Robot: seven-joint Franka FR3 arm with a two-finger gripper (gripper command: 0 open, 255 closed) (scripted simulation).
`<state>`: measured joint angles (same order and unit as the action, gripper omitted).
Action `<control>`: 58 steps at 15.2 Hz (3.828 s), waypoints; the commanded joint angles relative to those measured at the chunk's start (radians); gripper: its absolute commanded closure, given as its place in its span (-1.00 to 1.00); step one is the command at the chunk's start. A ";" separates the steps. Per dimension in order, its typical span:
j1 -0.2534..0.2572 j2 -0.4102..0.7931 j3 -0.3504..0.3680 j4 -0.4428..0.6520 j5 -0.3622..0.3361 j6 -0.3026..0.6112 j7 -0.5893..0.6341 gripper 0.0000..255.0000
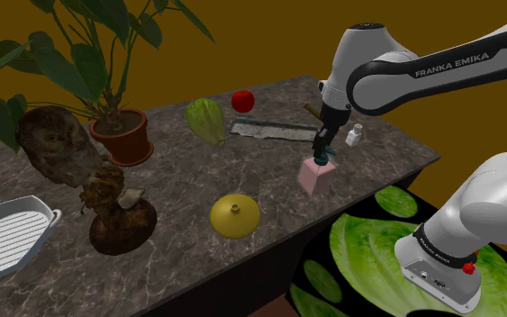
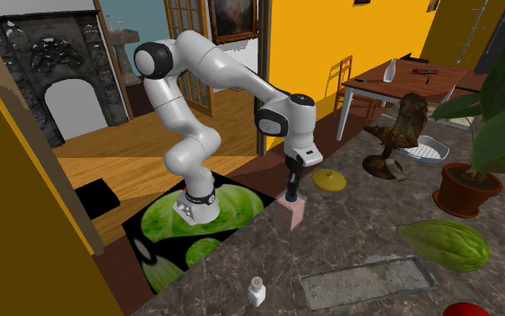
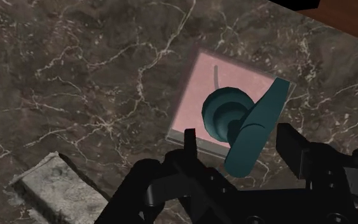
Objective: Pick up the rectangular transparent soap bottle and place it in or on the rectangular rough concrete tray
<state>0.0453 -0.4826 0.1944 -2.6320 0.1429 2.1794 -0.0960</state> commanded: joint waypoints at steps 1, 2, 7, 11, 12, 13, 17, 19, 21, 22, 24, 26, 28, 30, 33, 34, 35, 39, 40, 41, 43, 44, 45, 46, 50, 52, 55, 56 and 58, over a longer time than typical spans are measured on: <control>0.000 0.000 0.000 0.000 0.000 0.000 0.000 1.00; 0.000 0.000 0.000 0.000 0.000 0.000 0.000 1.00; 0.000 0.000 0.000 0.000 0.000 0.000 0.000 1.00; 0.000 -0.014 -0.003 0.018 -0.002 -0.031 0.001 1.00; 0.000 -0.020 -0.004 0.027 -0.002 -0.047 0.001 1.00; -0.001 -0.026 -0.006 0.036 -0.003 -0.062 0.001 1.00; -0.002 -0.048 -0.011 0.076 -0.007 -0.123 0.003 1.00; -0.002 -0.057 -0.013 0.096 -0.009 -0.153 0.004 1.00; -0.003 -0.064 -0.016 0.118 -0.011 -0.182 0.004 1.00; -0.003 -0.068 -0.017 0.129 -0.012 -0.196 0.005 1.00; -0.004 -0.074 -0.020 0.152 -0.013 -0.225 0.006 1.00; -0.005 -0.078 -0.022 0.175 -0.015 -0.253 0.007 1.00; -0.005 -0.082 -0.024 0.199 -0.017 -0.281 0.008 1.00; -0.006 -0.085 -0.026 0.224 -0.019 -0.309 0.009 1.00; -0.007 -0.087 -0.028 0.249 -0.021 -0.336 0.010 1.00; -0.015 -0.050 -0.034 0.284 -0.029 -0.335 0.001 1.00; -0.022 -0.014 -0.040 0.319 -0.037 -0.335 -0.006 1.00; -0.048 0.130 -0.060 0.472 -0.064 -0.345 -0.034 1.00; -0.053 0.166 -0.064 0.512 -0.070 -0.350 -0.040 1.00; -0.058 0.202 -0.069 0.554 -0.076 -0.357 -0.046 1.00; -0.067 0.275 -0.077 0.642 -0.087 -0.373 -0.057 1.00; -0.071 0.312 -0.081 0.688 -0.092 -0.382 -0.063 1.00; -0.075 0.349 -0.084 0.736 -0.096 -0.393 -0.068 1.00; -0.079 0.386 -0.087 0.785 -0.101 -0.405 -0.073 1.00; -0.091 0.544 -0.099 1.002 -0.117 -0.467 -0.092 1.00; -0.095 0.629 -0.104 1.128 -0.124 -0.508 -0.101 1.00; -0.100 0.773 -0.111 1.351 -0.135 -0.587 -0.114 1.00; -0.101 0.829 -0.113 1.440 -0.138 -0.621 -0.118 1.00; -0.100 0.963 -0.117 1.662 -0.147 -0.709 -0.125 1.00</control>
<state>-0.0546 0.4141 0.0800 -1.0832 0.0003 1.5169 -0.2162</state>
